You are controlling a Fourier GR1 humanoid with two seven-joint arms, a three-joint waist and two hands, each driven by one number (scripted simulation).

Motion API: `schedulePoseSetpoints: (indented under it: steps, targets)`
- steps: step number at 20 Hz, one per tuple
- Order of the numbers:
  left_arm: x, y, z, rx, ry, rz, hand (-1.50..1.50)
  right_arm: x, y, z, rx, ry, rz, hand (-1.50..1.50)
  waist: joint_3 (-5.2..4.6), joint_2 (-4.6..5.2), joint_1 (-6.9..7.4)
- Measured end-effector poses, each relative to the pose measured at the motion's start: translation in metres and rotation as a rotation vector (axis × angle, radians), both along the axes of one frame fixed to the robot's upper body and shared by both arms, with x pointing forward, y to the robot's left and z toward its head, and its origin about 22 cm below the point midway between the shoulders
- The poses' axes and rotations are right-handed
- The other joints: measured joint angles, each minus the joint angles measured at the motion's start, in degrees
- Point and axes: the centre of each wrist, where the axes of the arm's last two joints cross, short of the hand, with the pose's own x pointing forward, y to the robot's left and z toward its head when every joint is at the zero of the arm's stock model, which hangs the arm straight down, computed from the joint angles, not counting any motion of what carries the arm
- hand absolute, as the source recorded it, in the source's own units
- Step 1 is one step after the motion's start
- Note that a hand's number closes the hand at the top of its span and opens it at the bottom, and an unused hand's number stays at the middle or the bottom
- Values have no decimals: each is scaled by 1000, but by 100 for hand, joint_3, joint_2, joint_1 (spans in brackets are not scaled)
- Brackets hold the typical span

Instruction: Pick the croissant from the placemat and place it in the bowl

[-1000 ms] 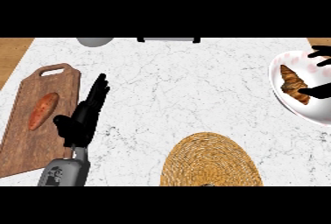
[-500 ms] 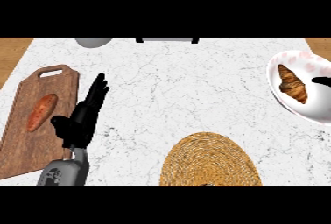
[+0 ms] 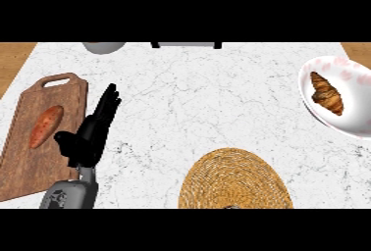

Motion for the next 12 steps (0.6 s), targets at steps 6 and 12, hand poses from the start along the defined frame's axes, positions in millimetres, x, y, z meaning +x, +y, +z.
schedulePoseSetpoints:
  steps: [6,12]
  targets:
    - [-4,0,3,-3,9,7,0,-34,-28,-12,66,18,61,-150,2,1,4]
    - [-8,5,-3,4,9,10,0,-55,-41,-19,57,51,60,-150,2,-3,-6]
